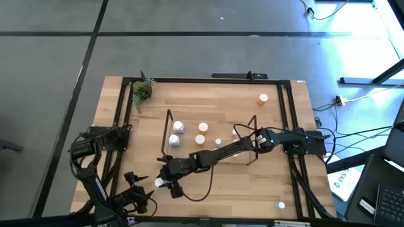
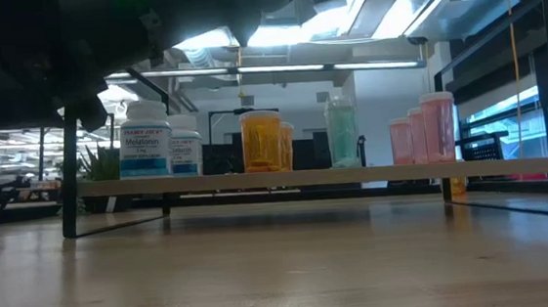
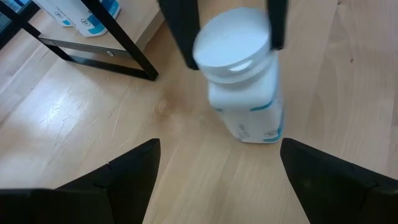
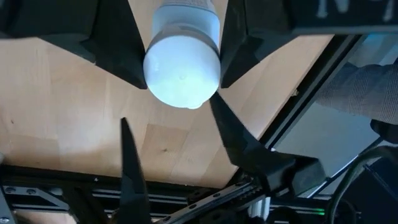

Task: Pick and place medicine bottles onto shelf by color
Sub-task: Put the white pill bottle on the shelf aligned with the other white pill bottle

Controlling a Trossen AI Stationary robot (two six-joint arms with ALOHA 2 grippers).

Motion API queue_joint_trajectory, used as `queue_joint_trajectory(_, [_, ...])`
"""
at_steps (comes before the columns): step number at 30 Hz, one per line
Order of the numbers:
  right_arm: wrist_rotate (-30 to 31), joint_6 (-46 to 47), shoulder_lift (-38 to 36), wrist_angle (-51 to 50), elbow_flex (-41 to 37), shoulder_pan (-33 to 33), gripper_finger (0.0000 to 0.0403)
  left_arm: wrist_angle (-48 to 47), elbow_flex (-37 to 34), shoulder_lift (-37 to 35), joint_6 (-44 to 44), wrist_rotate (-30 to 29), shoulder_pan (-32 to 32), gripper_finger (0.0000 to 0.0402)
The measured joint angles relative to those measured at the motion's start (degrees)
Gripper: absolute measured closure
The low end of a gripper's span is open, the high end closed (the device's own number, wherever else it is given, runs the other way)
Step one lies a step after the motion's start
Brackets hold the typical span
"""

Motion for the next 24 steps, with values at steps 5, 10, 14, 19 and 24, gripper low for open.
queue_joint_trajectory(5, [0.1, -0.1, -0.5, -1.5, 0.1, 1.1, 0.0215, 0.0, 0.0, 0.0, 0.0, 0.0, 0.0, 0.0075])
queue_joint_trajectory(10, [2.9, -0.2, -1.7, -4.1, 0.1, 2.1, 0.0221, 0.6, 0.0, 0.0, 0.0, 0.0, -0.1, 0.0075])
queue_joint_trajectory(14, [4.0, 0.0, -2.8, -6.5, 0.1, 2.8, 0.0219, 1.5, 0.0, 0.0, 0.0, 0.0, -0.1, 0.0075])
queue_joint_trajectory(19, [7.4, 0.1, -3.5, -8.5, 0.1, 4.3, 0.0218, 2.6, 0.0, 0.0, 0.0, 0.0, -0.2, 0.0075])
queue_joint_trajectory(24, [12.5, 1.2, -4.6, -10.1, 0.2, 5.9, 0.0220, 3.6, 0.0, 0.0, 0.0, 0.0, -0.4, 0.0075])
